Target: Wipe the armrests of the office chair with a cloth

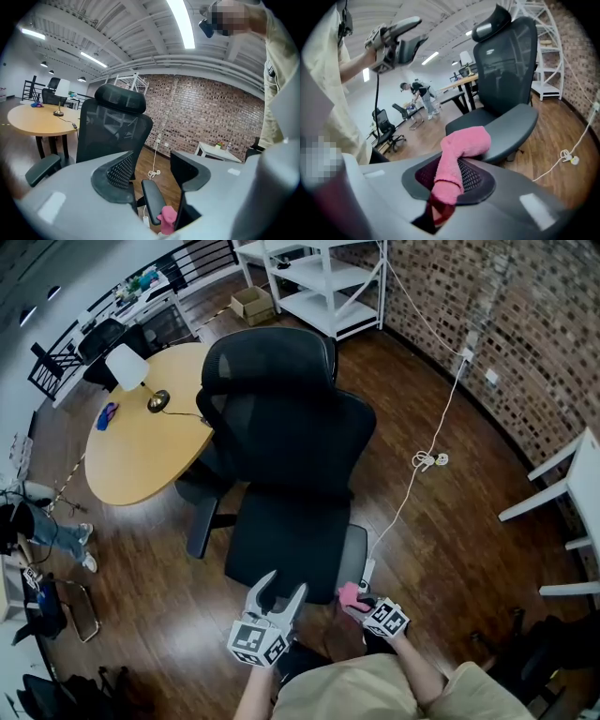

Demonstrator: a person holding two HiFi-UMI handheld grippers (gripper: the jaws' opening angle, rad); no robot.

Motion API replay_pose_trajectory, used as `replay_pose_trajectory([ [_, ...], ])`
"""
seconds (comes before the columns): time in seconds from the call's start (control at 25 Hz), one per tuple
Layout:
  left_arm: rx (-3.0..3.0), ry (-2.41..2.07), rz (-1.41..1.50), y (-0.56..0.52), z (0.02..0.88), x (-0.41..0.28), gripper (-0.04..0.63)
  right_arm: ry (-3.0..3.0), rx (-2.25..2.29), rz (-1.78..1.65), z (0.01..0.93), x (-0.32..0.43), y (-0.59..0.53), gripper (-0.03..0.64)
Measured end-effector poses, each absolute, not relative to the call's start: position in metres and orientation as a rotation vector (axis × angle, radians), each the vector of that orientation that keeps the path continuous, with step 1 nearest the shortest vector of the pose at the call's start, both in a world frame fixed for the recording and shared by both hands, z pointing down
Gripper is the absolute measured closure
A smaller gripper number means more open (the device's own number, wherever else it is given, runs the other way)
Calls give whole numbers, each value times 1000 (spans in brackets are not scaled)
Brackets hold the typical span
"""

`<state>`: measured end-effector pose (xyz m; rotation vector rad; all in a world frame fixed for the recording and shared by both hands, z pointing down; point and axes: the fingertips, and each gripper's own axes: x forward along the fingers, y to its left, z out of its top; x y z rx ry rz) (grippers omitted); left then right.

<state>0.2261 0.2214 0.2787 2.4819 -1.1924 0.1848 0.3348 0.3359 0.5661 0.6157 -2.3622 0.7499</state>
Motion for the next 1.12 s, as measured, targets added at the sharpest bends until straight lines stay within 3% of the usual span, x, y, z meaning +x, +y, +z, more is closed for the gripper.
replay_pose_trajectory([
  [0.28, 2408, -1266, 162, 241, 286, 191, 356, -2328, 916, 511, 501, 371, 150, 555],
  [0.48, 2343, -1300, 102, 253, 300, 159, 360, -1986, 676, 339, 561, 355, 71, 555],
  [0.64, 2315, -1316, 108, 258, 316, 142, 362, -1917, 554, 427, 595, 328, 90, 554],
  [1.12, 2326, -1341, 66, 247, 299, 142, 365, -2127, 257, 509, 575, 253, 269, 555],
])
